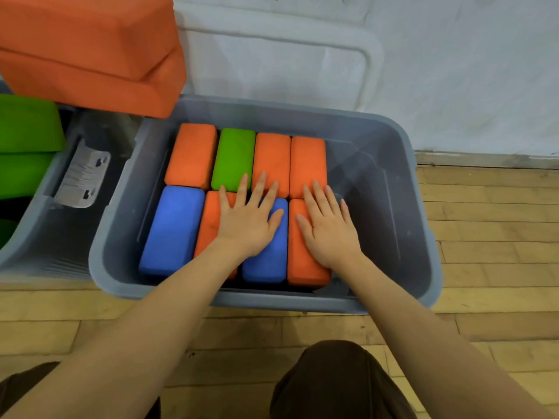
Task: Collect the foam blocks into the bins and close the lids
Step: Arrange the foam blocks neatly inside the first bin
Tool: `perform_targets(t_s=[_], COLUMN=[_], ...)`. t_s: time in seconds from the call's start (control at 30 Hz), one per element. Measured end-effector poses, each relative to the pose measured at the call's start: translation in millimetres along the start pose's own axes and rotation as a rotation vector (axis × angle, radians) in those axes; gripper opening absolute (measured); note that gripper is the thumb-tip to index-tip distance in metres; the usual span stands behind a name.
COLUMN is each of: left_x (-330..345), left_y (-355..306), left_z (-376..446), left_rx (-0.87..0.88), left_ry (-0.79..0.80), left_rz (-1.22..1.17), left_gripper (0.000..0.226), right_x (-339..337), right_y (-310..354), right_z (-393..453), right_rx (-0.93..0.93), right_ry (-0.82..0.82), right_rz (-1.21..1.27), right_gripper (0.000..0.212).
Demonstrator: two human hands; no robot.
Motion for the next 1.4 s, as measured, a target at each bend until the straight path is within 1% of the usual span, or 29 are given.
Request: perform_targets(t_s=[0.1, 0.2, 0.23, 0.27, 0.33, 0.4, 0.5, 0.57, 0.7, 0.8, 0.83, 0.93, 1.0, 1.1, 1.2, 1.3, 1.33, 1.4], left_x=[0, -7, -15, -29, -71, -112, -166, -199, -240, -259, -260, -247, -240, -236, -236, -231, -232, -236], left_y=[0, 3, 5, 9, 26, 48, 95, 129, 193, 231, 243, 272, 281, 291, 296, 302, 303, 300], left_z=[0, 5, 6, 6, -3, -17, -36, -47, -64, -64, -61, -44, -40, -34, -23, -13, -12, -17], left_rx=[0.013, 0.025, 0.032, 0.034, 0.019, 0.023, -0.023, -0.039, -0.055, -0.023, -0.026, -0.069, -0.093, -0.121, -0.115, -0.139, -0.134, -0.097], left_ry=[0.009, 0.052, 0.033, -0.030, -0.247, -0.419, -0.536, -0.587, -0.576, -0.546, -0.509, -0.357, -0.340, -0.365, -0.384, -0.390, -0.414, -0.524], left_rz=[-0.009, -0.108, -0.122, -0.131, -0.155, -0.140, -0.105, -0.095, -0.100, -0.032, -0.014, 0.005, 0.000, 0.022, 0.067, 0.056, 0.044, 0.044], left_gripper=[0.059, 0.059, 0.057, 0.054, 0.050, 0.053, 0.055, 0.055, 0.057, 0.059, 0.061, 0.067, 0.067, 0.065, 0.063, 0.061, 0.060, 0.056], right_x=[-1, -9, -14, -22, -45, -69, -107, -124, -147, -155, -156, -145, -131, -116, -112, -118, -119, -123], right_y=[4, 7, 9, 16, 38, 71, 136, 177, 240, 274, 283, 297, 300, 299, 302, 310, 310, 309], right_z=[-2, 1, 3, 6, 12, 18, 29, 38, 50, 64, 71, 92, 102, 111, 124, 129, 128, 122], right_rx=[0.009, 0.013, 0.019, 0.020, 0.005, -0.019, -0.114, -0.140, -0.123, -0.094, -0.077, -0.011, 0.002, 0.000, -0.033, -0.101, -0.113, -0.130], right_ry=[0.006, -0.007, -0.023, -0.055, -0.140, -0.205, -0.270, -0.290, -0.304, -0.275, -0.255, -0.162, -0.121, -0.123, -0.168, -0.244, -0.272, -0.323], right_rz=[-0.001, -0.039, -0.047, -0.036, 0.041, 0.144, 0.252, 0.274, 0.357, 0.303, 0.275, 0.275, 0.328, 0.401, 0.497, 0.706, 0.754, 0.795], right_gripper=[0.057, 0.057, 0.056, 0.054, 0.048, 0.045, 0.051, 0.049, 0.053, 0.059, 0.062, 0.073, 0.081, 0.086, 0.084, 0.069, 0.064, 0.059])
Point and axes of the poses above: each hand's wrist, its own z-axis towards the middle knuckle, its own x-axis out of the palm, y = z × x, the point moved 10 cm from there along z, towards the middle knuckle, and after that the axes turned 10 degrees about x, right-handed, at the moved point
